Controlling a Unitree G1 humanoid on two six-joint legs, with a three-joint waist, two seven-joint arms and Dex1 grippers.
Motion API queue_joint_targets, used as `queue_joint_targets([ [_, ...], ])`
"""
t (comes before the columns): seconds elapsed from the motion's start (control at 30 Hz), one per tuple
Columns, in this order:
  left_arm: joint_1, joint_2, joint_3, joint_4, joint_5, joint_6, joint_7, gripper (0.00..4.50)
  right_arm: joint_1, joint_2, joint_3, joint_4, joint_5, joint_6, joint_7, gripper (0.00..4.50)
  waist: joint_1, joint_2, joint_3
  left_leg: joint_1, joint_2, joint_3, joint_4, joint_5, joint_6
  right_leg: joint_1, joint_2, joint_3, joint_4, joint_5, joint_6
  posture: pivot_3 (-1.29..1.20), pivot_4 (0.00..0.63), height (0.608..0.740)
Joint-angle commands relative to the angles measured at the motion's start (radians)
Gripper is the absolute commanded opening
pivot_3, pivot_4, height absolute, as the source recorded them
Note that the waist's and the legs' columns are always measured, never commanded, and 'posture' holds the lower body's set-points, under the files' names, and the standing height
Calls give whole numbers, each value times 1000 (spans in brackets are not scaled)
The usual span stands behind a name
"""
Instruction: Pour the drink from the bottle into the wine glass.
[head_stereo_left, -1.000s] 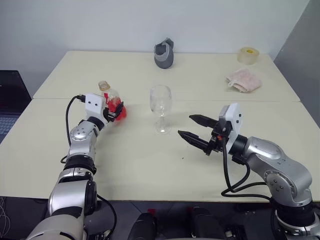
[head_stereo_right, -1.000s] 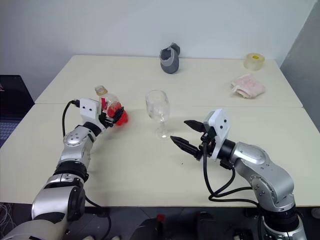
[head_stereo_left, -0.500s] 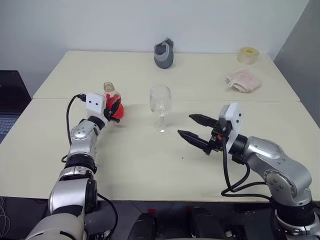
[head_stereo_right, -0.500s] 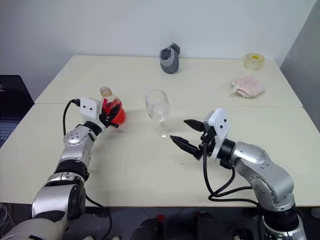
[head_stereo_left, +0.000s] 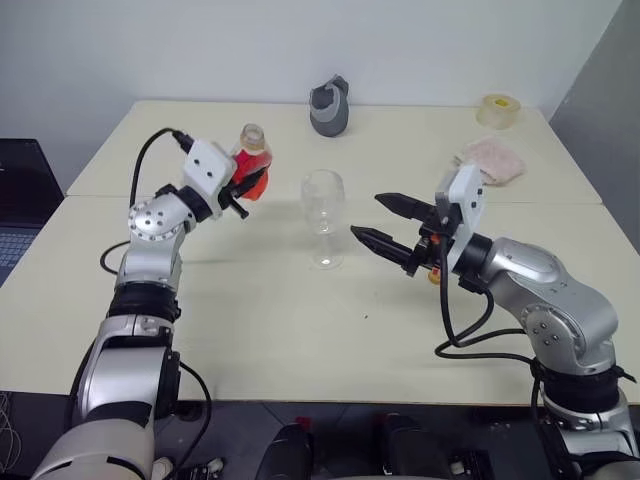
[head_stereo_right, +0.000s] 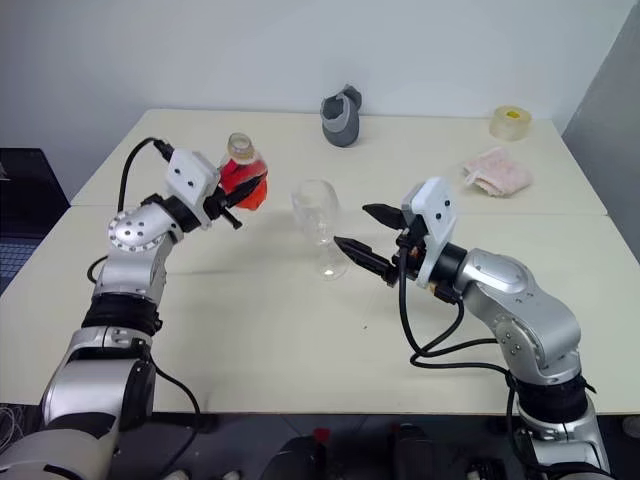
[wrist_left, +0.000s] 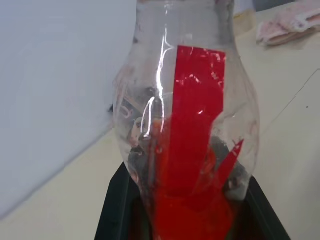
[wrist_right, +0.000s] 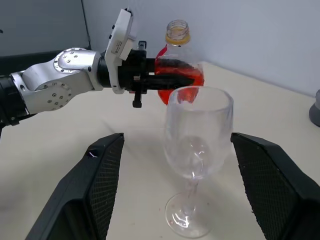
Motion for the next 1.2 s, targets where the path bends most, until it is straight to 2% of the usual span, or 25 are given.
queue_joint_targets([
  [0.03,-61,21,-29,30,37,-96,-32,897,-20,16,18,-1,-21,-37,-4,3668,-1,0,0,0,0,0,0,0,0,0,0,0,0,0,0,0,150,740],
  [0.3,-212,52,-116,212,178,-329,-13,897,-44,53,42,38,-68,-80,-3,3668,-9,0,0,-1,0,0,0,0,0,-2,0,0,1,0,0,0,150,740],
  [0.57,-312,91,-181,347,296,-478,46,897,-51,66,44,52,-87,-95,4,3668,-18,0,0,-1,0,0,0,0,0,-2,0,0,1,0,0,0,150,740],
  [0.8,-374,123,-240,410,413,-573,132,897,-47,73,49,57,-97,-106,7,3668,-20,0,0,-1,-1,0,0,0,1,-2,0,0,1,0,0,0,150,740],
  [1.2,-430,150,-300,449,508,-652,222,897,-26,92,65,57,-123,-135,8,3668,-21,0,0,-2,-1,0,0,0,0,-3,0,1,2,0,0,0,150,740],
])
